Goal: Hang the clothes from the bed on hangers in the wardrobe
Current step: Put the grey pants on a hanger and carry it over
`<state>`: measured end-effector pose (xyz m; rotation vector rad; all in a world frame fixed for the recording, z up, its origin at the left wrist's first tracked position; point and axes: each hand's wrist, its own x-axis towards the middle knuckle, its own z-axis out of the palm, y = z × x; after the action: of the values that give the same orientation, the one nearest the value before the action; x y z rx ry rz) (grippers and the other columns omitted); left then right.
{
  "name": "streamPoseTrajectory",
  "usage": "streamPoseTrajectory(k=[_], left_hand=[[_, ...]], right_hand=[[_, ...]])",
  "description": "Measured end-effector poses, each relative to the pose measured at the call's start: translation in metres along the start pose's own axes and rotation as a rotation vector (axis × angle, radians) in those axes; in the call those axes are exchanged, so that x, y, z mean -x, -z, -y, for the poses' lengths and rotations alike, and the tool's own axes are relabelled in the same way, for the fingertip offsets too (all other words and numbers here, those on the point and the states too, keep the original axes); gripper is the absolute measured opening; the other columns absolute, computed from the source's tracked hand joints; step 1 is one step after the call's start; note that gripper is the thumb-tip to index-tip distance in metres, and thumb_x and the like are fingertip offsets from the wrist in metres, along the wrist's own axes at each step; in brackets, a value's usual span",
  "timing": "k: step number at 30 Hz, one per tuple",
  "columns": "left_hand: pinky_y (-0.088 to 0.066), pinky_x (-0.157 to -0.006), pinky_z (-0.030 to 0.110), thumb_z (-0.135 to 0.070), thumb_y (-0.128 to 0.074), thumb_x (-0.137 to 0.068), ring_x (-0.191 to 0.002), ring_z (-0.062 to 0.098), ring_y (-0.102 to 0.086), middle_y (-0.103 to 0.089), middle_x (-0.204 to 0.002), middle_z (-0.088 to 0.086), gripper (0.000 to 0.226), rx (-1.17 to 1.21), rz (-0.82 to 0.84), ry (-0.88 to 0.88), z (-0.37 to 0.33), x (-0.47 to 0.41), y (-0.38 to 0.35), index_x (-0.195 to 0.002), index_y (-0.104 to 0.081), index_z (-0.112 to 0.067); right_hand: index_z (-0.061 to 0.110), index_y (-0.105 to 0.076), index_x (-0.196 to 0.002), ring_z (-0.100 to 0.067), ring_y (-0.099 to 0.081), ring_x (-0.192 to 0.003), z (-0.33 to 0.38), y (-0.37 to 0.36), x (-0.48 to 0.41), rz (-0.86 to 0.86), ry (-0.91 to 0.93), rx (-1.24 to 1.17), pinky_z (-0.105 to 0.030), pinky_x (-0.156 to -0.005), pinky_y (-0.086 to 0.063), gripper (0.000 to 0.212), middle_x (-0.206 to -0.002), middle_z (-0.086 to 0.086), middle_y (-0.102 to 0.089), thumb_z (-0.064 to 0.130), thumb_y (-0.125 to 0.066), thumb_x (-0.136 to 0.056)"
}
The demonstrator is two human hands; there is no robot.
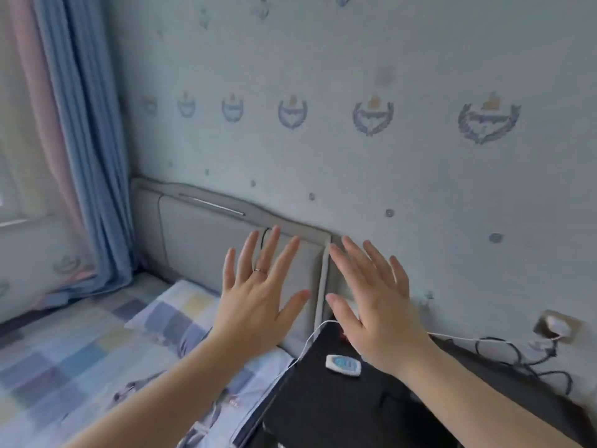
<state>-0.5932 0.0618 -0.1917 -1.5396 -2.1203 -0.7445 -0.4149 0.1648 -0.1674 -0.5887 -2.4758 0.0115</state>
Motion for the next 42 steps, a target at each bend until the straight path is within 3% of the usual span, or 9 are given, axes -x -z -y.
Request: streamPoseTrajectory(k=[2,6,11,16,22,30,42], left_hand=[[0.012,-0.122,0.051,-0.078,0.001,-0.087,-0.149,0.017,0.029,0.021,-0.164,-0.013,0.075,-0.050,0.081,0.116,0.040,0.035,-0.013,-0.154,0.014,-0.045],[0.011,-0.122,0.051,-0.075,-0.004,-0.089,-0.149,0.017,0.029,0.021,-0.164,-0.013,0.072,-0.118,0.212,0.325,0.109,0.103,-0.036,-0.152,0.017,-0.047],[0.013,-0.122,0.049,-0.079,0.009,-0.085,-0.149,0.015,0.029,0.018,-0.165,-0.014,0.076,-0.174,0.335,0.593,0.173,0.166,-0.066,-0.153,0.014,-0.047],[0.013,-0.122,0.048,-0.078,-0.008,-0.090,-0.150,0.015,0.026,0.014,-0.165,-0.016,0.073,-0.179,0.415,0.857,0.214,0.194,-0.087,-0.154,0.010,-0.048],[0.009,-0.122,0.047,-0.077,-0.001,-0.082,-0.151,0.017,0.021,0.013,-0.166,-0.013,0.077,-0.210,0.473,1.084,0.252,0.209,-0.101,-0.152,0.015,-0.049],[0.008,-0.122,0.046,-0.075,0.002,-0.077,-0.152,0.018,0.018,0.008,-0.167,-0.011,0.084,-0.135,0.454,1.203,0.322,0.212,-0.117,-0.155,0.008,-0.045],[0.002,-0.123,0.045,-0.075,0.004,-0.076,-0.153,0.018,0.015,0.007,-0.167,-0.011,0.086,-0.033,0.526,1.185,0.453,0.220,-0.138,-0.156,0.005,-0.044]], right_hand=[[0.039,-0.009,-0.154,-0.010,0.006,-0.150,0.022,-0.051,-0.004,0.090,0.031,-0.077,-0.048,-0.120,0.000,0.063,-0.162,0.015,-0.005,0.056,-0.022,-0.095],[0.041,-0.008,-0.153,-0.009,0.007,-0.149,0.061,-0.140,-0.011,0.256,0.062,-0.220,-0.050,-0.120,-0.001,0.064,-0.161,0.018,-0.005,0.059,-0.017,-0.092],[0.042,-0.006,-0.153,-0.005,0.011,-0.148,0.093,-0.236,-0.023,0.448,0.115,-0.329,-0.043,-0.119,0.005,0.062,-0.161,0.021,0.000,0.058,-0.020,-0.094],[0.042,-0.006,-0.153,-0.006,0.009,-0.148,0.111,-0.312,-0.049,0.620,0.164,-0.392,-0.044,-0.119,0.003,0.071,-0.161,0.020,-0.002,0.064,-0.008,-0.086],[0.042,0.000,-0.153,-0.009,0.010,-0.148,0.127,-0.385,-0.083,0.811,0.265,-0.369,-0.042,-0.118,0.005,0.070,-0.162,0.020,0.003,0.064,-0.009,-0.087],[0.042,0.000,-0.153,-0.010,0.010,-0.149,0.167,-0.446,-0.122,0.931,0.311,-0.300,-0.045,-0.120,0.005,0.063,-0.162,0.018,0.004,0.057,-0.021,-0.095],[0.042,0.002,-0.153,-0.010,0.012,-0.148,0.235,-0.532,-0.179,1.022,0.255,-0.216,-0.045,-0.118,0.006,0.062,-0.161,0.019,0.005,0.053,-0.027,-0.100]])
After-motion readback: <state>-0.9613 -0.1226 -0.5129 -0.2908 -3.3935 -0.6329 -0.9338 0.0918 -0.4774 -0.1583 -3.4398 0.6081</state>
